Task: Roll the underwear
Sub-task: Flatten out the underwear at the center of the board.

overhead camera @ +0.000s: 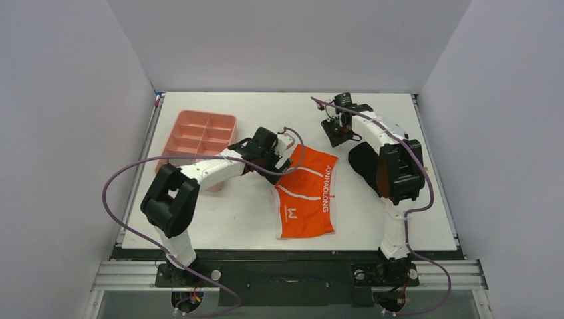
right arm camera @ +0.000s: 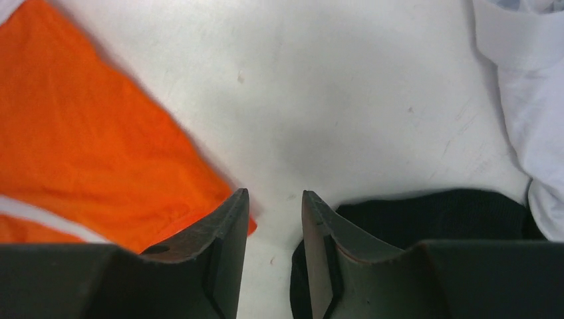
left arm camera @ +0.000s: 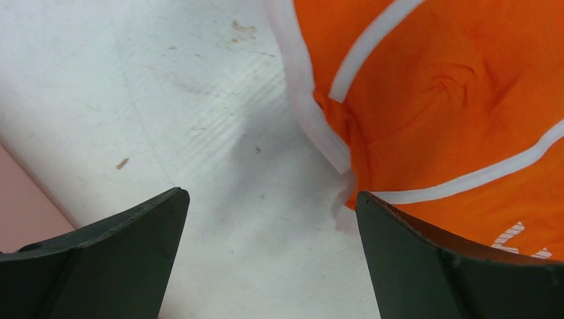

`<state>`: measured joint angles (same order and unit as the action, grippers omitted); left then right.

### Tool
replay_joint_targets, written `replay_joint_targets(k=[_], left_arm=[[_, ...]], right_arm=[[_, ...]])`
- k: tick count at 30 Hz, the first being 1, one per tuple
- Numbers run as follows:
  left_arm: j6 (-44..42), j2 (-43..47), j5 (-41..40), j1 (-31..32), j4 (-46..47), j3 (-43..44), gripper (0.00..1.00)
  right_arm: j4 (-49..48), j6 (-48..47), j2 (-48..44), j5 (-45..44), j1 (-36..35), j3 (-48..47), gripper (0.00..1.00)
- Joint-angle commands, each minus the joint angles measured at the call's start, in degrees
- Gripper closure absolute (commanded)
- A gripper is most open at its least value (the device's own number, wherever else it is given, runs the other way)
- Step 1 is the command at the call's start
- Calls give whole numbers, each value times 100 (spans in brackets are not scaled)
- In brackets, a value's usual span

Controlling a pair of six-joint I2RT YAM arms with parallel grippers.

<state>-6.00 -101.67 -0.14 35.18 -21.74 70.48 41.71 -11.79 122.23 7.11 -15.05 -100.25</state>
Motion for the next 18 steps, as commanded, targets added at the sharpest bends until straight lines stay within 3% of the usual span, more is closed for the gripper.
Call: replay_joint_targets(k=[1,9,18], left_arm=[[-485,-78,-726,457,198,-232,3],[-922,-65,-1254,889,387,-772,3],[-1163,-73,-2153,1345,595,-1215,3]], right_arm=[[106,-382,-1079,306,-160,708,66],[-248,-225,-1576,344,-489,1834,59],[-247,-62,-618,-666,-679,1217,59]])
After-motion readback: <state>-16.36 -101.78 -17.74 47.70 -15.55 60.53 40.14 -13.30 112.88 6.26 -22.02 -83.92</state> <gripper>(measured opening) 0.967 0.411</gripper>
